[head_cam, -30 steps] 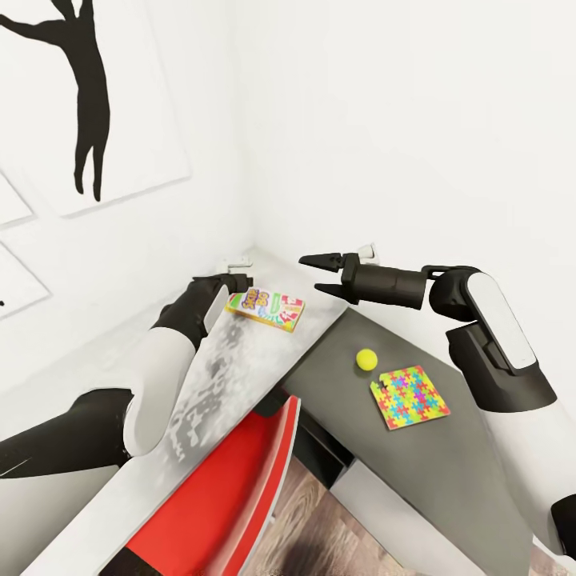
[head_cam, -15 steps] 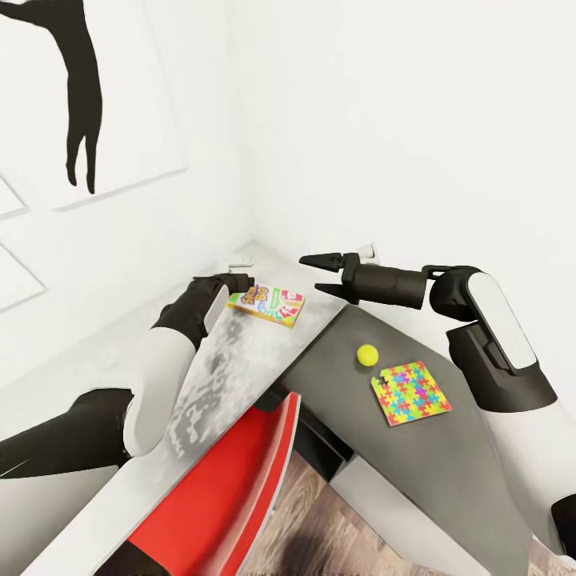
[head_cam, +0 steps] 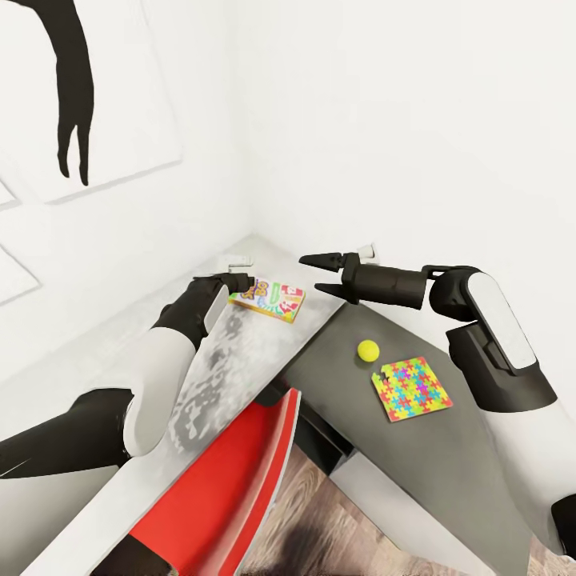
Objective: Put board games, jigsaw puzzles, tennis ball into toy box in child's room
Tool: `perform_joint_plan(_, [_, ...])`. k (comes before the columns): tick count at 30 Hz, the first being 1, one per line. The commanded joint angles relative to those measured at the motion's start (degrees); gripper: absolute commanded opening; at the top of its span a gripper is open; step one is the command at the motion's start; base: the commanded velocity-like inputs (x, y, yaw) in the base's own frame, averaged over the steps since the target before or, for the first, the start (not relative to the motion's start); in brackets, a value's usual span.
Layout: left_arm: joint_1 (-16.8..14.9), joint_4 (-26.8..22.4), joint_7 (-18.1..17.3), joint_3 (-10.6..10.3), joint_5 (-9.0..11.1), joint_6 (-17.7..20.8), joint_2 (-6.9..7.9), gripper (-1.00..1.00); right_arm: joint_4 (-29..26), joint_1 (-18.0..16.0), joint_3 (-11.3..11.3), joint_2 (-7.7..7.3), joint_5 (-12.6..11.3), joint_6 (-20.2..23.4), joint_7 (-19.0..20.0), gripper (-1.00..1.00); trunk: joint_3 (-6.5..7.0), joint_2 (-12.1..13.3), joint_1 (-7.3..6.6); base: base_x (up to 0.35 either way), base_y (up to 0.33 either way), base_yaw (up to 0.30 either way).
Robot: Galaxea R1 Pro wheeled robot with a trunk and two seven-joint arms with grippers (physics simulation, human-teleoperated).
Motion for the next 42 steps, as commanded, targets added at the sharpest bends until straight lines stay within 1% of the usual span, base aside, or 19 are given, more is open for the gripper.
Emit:
perform_joint_plan(1, [0.0, -0.1, -0.1, 0.4, -0.4, 0.3, -0.08, 1.00, -0.1, -0.1, 0.1, -0.04, -0.6, -0.1, -0.6, 1.00, -0.19, -0.1, 0.03, 0.000, 0.000, 0.000])
perform_joint_plan(19, [0.0, -0.1, 0.0, 0.4, -0.4, 0.0, -0.08, 1.00, 0.0, -0.1, 0.1, 0.00, -0.6, -0.1, -0.6, 1.00, -1.81, -0.1, 0.03, 0.010, 0.000, 0.000])
perform_joint_plan(26, [0.0, -0.2, 0.0, 0.4, -0.4, 0.0, -0.08, 1.00, 0.0, -0.1, 0.1, -0.03, -0.6, -0.1, -0.6, 1.00, -1.93, -0.1, 0.03, 0.070, 0.000, 0.000])
perform_joint_plan(42, [0.0, -0.2, 0.0, 0.3, -0.4, -0.1, -0.08, 1.00, 0.0, -0.1, 0.1, -0.04, -0.6, -0.1, -0.6, 1.00, -1.95, -0.1, 0.03, 0.005, 0.000, 0.000])
